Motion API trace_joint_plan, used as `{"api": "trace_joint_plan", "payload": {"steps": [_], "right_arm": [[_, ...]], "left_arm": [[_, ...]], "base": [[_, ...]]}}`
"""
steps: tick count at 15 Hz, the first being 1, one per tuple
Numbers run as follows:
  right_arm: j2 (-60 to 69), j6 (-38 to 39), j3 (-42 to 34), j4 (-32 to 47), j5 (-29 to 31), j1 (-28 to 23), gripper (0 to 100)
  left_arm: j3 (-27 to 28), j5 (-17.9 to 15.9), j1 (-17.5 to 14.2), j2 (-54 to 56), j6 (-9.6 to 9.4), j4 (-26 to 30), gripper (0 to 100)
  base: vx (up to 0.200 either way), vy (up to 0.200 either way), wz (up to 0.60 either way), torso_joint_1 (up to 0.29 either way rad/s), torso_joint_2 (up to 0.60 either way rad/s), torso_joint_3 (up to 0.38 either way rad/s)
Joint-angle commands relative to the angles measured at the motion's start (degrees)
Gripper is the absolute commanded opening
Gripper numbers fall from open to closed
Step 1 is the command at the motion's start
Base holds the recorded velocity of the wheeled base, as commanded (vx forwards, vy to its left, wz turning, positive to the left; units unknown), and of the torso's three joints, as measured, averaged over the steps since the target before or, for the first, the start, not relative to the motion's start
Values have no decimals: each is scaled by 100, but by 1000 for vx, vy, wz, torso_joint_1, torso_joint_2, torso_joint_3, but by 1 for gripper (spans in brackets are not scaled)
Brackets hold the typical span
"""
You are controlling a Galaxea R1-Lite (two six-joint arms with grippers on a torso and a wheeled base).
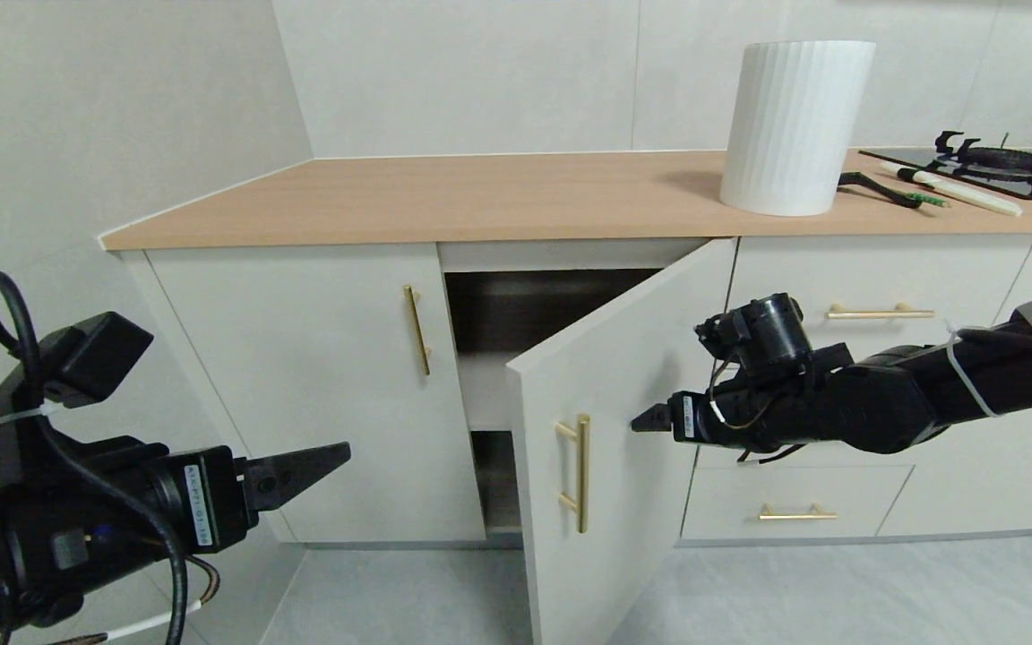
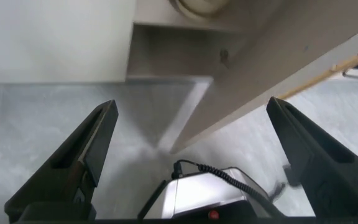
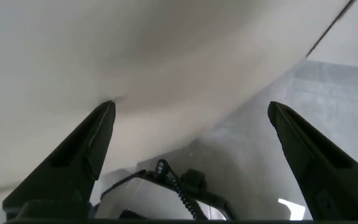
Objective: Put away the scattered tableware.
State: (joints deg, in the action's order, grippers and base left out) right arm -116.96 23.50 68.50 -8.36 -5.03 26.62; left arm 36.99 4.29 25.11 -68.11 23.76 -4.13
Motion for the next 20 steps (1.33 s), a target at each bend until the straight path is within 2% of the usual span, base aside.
{"api": "trace_joint_plan", "payload": {"steps": [1, 5, 8, 13, 20], "right_arm": [[-64, 198, 6, -157, 11, 45, 100], [-398, 866, 173, -886, 345, 115, 100], [-855, 1508, 788, -886, 917, 176, 100], [-1382, 2343, 1509, -878, 1022, 194, 100], [-2033, 2774, 2440, -851, 1532, 1, 100]], "left_arm": [[-7, 2, 2, -1, -3, 0, 100], [-16, 2, 2, 43, -3, -9, 100], [-7, 2, -24, 87, 6, -17, 100], [-7, 2, -33, 87, 6, -17, 100], [2, 2, -77, 78, 32, -17, 100]], "base": [[0, 0, 0, 0, 0, 0], [0, 0, 0, 0, 0, 0], [0, 0, 0, 0, 0, 0], [0, 0, 0, 0, 0, 0], [0, 0, 0, 0, 0, 0]]}}
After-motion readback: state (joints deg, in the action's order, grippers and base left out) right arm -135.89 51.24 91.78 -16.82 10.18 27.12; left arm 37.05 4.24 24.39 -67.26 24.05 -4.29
